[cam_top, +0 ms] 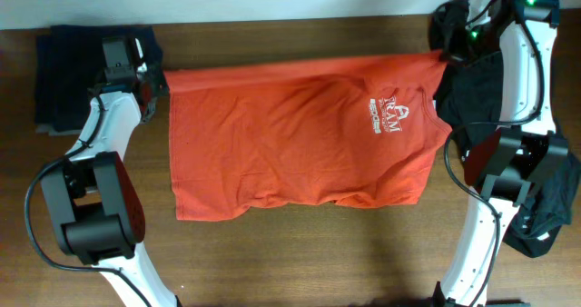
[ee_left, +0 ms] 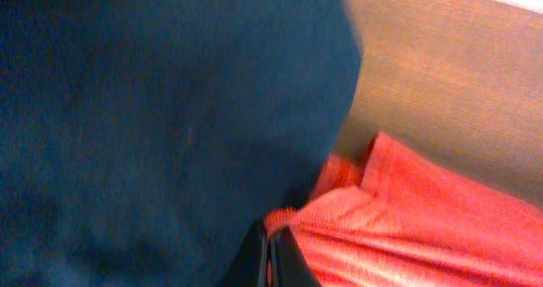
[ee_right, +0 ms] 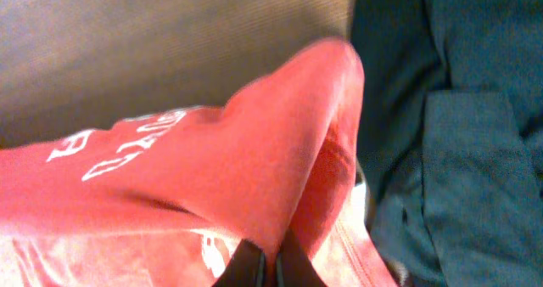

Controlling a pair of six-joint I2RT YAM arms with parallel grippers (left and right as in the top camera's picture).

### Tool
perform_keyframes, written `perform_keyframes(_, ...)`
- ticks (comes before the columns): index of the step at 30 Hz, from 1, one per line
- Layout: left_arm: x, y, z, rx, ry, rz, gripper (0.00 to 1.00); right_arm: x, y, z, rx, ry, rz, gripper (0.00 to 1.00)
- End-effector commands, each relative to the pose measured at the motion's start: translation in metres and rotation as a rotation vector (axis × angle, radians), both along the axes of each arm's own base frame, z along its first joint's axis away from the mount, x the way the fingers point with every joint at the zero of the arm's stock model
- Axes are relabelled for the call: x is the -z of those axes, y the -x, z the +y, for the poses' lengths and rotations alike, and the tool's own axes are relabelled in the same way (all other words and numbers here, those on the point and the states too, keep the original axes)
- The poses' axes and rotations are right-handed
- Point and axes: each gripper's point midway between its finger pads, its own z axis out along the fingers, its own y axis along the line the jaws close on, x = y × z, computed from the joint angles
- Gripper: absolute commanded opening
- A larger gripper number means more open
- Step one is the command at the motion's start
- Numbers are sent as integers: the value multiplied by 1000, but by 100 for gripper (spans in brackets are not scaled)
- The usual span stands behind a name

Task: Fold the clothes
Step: 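Fold the hem up toward the collar with both grippers and release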

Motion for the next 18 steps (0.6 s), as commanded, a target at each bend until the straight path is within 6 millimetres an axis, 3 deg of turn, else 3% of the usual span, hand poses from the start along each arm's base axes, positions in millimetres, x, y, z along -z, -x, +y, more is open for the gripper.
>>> perform_keyframes(1,9,18,16,-37,-32,80,0,12,18,-28,48,82,83,4)
perform_keyframes(3,18,31,14,-34,-27,147,1,25,33,-30,60,94,163,4)
perform_keyframes(12,38,65,10,-32,-7,302,1,84,61,-24,51,53,319,4)
perform_keyframes(18,60,87,6,-29,6,378,0,94,63,-23,51,51,328,4)
